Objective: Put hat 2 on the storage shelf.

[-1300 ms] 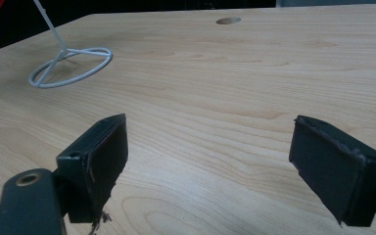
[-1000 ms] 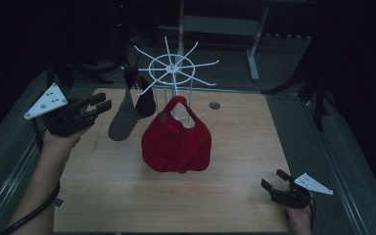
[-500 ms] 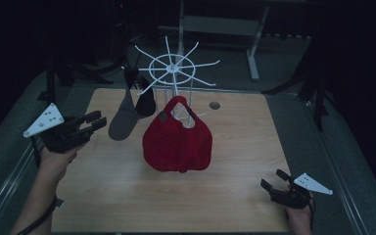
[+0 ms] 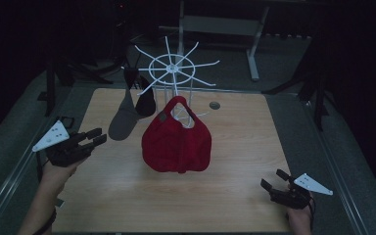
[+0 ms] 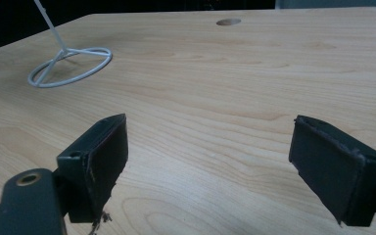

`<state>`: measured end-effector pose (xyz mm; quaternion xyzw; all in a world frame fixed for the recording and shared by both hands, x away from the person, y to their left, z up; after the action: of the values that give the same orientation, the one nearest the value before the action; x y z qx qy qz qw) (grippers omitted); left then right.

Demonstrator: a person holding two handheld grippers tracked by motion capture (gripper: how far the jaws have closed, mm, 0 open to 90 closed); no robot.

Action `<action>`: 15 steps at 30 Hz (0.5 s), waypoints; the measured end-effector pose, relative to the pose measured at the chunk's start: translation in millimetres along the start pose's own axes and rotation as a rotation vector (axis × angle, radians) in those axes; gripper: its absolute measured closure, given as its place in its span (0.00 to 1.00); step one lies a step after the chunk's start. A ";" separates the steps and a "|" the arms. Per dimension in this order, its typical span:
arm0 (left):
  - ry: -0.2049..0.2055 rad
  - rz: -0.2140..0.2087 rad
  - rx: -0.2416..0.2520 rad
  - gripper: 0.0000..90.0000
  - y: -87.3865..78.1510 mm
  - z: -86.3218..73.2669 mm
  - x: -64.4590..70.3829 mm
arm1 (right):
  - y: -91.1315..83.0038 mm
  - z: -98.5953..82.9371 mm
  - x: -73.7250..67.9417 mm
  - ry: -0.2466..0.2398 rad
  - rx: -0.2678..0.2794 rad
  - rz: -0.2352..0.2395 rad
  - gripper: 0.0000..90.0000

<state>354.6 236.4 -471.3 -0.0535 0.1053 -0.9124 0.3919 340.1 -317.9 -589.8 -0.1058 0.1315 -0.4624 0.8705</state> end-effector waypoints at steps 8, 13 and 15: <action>-0.043 -0.036 -0.062 0.74 9.2 -42.8 10.7 | 0.4 0.0 -0.5 -0.015 -0.002 -0.006 0.16; -0.045 -0.040 -0.092 0.74 14.9 -63.5 17.3 | 0.6 -1.5 -0.6 -0.018 -0.018 -0.015 0.18; -0.050 -0.045 -0.099 0.74 16.1 -69.4 20.0 | 0.6 -1.4 -0.8 -0.026 -0.016 -0.022 0.18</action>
<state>339.7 221.5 -542.2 -0.0980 0.1394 -0.9129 0.3708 339.7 -317.0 -591.3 -0.1204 0.1228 -0.4693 0.8661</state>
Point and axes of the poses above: each handheld gripper's, and its own axes: y roughly forward along the jaws, z roughly out of its top, x roughly to its right, the point moved 10 cm from there along y, roughly forward along the jaws, and after that the axes turned 2 degrees about x, right-handed, at the moved point
